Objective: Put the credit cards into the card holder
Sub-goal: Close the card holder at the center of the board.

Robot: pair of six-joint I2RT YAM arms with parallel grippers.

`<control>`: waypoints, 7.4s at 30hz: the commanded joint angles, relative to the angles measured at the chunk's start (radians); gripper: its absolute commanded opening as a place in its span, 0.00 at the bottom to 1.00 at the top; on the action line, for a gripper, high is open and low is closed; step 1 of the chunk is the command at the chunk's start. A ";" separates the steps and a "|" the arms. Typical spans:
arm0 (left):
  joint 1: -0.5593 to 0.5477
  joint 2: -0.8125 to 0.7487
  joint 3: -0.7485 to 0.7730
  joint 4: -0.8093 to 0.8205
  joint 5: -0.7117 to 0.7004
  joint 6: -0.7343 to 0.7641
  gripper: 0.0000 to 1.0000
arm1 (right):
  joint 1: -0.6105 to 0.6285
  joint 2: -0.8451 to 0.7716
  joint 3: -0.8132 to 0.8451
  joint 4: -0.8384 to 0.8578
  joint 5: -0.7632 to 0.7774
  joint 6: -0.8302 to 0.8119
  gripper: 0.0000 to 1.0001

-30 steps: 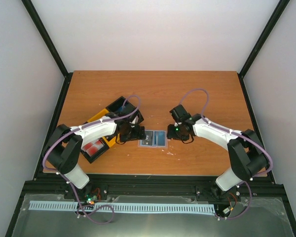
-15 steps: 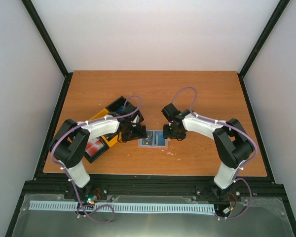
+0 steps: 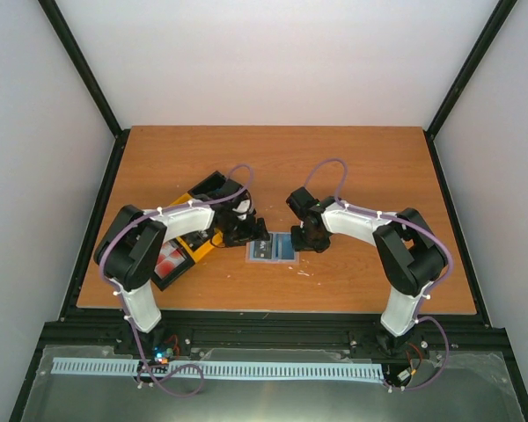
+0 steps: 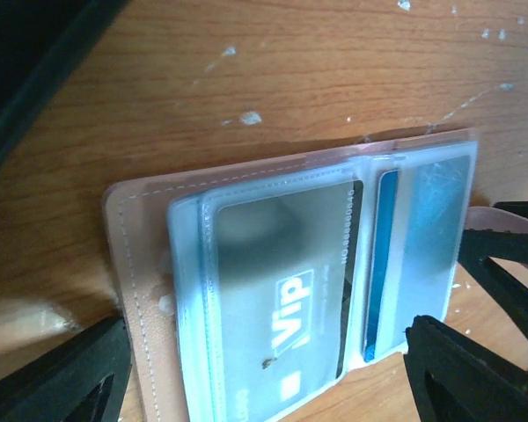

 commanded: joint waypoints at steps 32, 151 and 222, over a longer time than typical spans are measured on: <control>0.041 0.044 0.035 0.174 0.607 0.173 0.71 | 0.007 0.002 -0.027 0.074 0.004 0.068 0.36; -0.108 0.098 -0.113 0.399 -0.017 -0.235 0.41 | -0.090 -0.136 -0.089 0.241 -0.372 -0.199 0.03; -0.109 0.138 -0.130 0.429 0.019 -0.232 0.34 | -0.048 -0.042 -0.049 0.177 -0.270 -0.215 0.03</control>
